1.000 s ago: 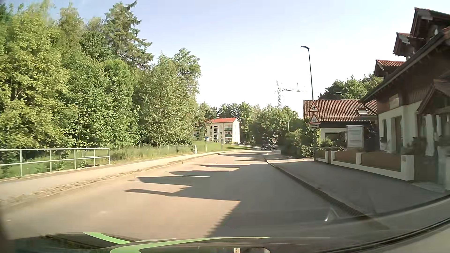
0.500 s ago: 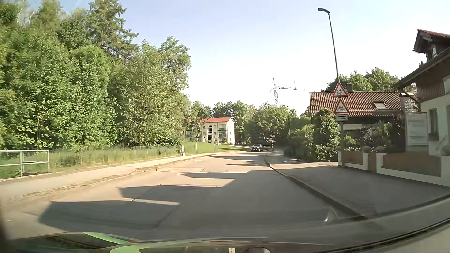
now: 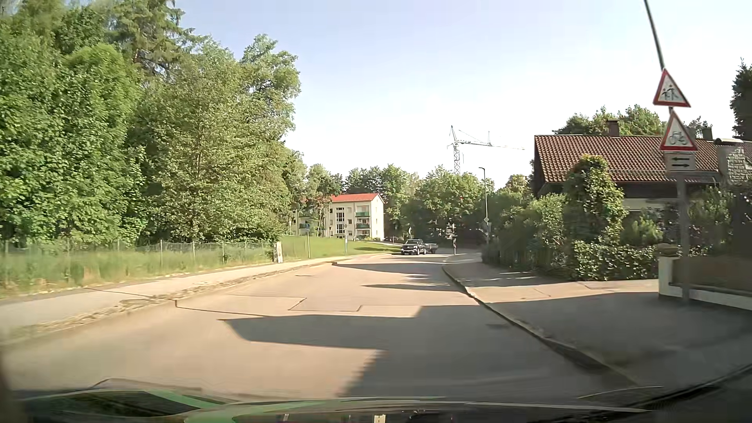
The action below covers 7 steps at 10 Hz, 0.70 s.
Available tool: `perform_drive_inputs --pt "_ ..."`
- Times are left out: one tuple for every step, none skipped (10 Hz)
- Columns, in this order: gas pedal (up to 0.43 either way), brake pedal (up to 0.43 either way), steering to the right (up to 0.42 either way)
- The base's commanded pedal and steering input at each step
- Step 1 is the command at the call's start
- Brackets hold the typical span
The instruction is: Follow the waypoints while adhering to traffic rules and regulations
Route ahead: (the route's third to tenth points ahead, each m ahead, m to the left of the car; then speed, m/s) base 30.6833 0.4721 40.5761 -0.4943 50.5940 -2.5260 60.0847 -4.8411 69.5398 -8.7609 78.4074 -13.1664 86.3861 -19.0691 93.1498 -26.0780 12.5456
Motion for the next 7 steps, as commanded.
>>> perform_drive_inputs --pt "0.028 0.000 0.011" --pt "0.028 0.000 0.011" --pt "0.028 0.000 0.011" --pt "0.028 0.000 0.011" --pt "0.028 0.000 0.011" --pt "0.028 0.000 0.011" --pt "0.028 0.000 0.012"
